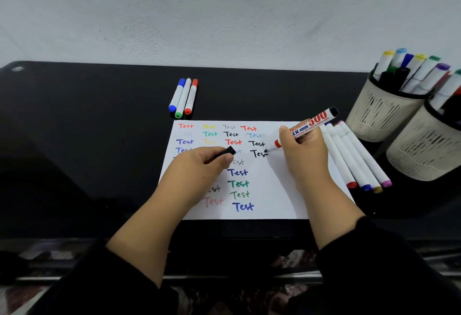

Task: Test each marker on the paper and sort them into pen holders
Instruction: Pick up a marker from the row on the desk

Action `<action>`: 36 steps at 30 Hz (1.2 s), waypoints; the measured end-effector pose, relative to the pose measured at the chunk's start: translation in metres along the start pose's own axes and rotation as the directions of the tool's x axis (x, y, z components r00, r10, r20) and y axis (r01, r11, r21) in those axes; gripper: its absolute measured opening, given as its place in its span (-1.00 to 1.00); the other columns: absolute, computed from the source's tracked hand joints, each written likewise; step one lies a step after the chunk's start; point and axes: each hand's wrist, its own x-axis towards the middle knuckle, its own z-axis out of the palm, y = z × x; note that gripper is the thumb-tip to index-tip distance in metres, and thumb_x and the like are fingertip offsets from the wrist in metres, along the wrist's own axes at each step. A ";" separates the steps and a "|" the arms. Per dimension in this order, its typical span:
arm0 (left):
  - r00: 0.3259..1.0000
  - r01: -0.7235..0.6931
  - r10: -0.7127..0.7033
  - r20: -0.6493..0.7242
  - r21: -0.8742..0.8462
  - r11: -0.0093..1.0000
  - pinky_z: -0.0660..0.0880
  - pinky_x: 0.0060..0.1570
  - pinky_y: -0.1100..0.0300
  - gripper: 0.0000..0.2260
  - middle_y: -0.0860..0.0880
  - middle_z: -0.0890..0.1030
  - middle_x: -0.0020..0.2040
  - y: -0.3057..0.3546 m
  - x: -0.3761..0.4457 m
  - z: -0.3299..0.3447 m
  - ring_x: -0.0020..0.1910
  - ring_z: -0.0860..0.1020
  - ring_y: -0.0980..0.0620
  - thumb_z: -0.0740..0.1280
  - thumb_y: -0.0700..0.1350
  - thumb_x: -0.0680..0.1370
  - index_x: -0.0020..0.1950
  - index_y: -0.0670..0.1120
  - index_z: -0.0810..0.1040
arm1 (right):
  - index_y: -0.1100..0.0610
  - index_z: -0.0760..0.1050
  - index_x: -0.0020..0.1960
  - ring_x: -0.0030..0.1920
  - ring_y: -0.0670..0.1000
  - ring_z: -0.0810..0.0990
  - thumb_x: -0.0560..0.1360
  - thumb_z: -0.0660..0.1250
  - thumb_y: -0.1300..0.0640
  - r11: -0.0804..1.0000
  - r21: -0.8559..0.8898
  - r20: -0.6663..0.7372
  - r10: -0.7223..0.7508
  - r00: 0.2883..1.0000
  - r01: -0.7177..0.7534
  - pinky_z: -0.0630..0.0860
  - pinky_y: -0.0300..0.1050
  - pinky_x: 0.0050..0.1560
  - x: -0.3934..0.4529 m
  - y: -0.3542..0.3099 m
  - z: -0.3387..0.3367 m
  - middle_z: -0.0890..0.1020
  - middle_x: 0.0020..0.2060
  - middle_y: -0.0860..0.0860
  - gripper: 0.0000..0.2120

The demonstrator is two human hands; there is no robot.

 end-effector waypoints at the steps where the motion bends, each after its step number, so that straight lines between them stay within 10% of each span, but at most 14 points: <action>1: 1.000 -0.001 0.001 0.000 -0.002 1.000 0.30 -0.38 0.45 -0.84 0.31 0.52 -0.24 0.000 0.000 0.000 -0.23 0.43 0.35 0.28 0.09 0.55 0.07 0.15 0.59 | 0.03 0.29 -0.23 -0.38 -0.22 0.47 0.55 0.27 0.11 1.000 -0.008 0.002 0.004 1.000 -0.004 0.32 -0.50 -0.47 0.000 -0.001 0.000 0.53 -0.34 -0.11 -0.78; 14: 0.997 -0.060 0.065 0.049 -0.103 0.993 0.33 -0.47 0.58 -0.90 0.37 0.51 -0.23 0.003 -0.005 -0.004 -0.27 0.45 0.41 0.34 0.03 0.52 -0.06 0.27 0.54 | 0.05 0.36 -0.25 -0.46 -0.13 0.39 0.54 0.30 0.12 0.904 0.384 0.146 0.141 0.979 -0.188 0.40 -0.26 -0.38 -0.013 -0.023 -0.001 0.48 -0.51 -0.09 -0.78; 36: 0.982 -0.188 0.189 0.022 -0.039 0.981 0.32 -0.33 0.58 -0.73 0.38 0.51 -0.40 0.004 -0.013 -0.007 -0.31 0.44 0.49 0.29 -0.06 0.56 -0.20 0.33 0.44 | 0.08 0.27 -0.38 -0.55 -0.10 0.31 0.51 0.33 0.22 0.903 0.341 0.379 0.120 0.917 -0.260 0.31 -0.27 -0.47 -0.032 -0.038 0.019 0.43 -0.52 0.02 -0.64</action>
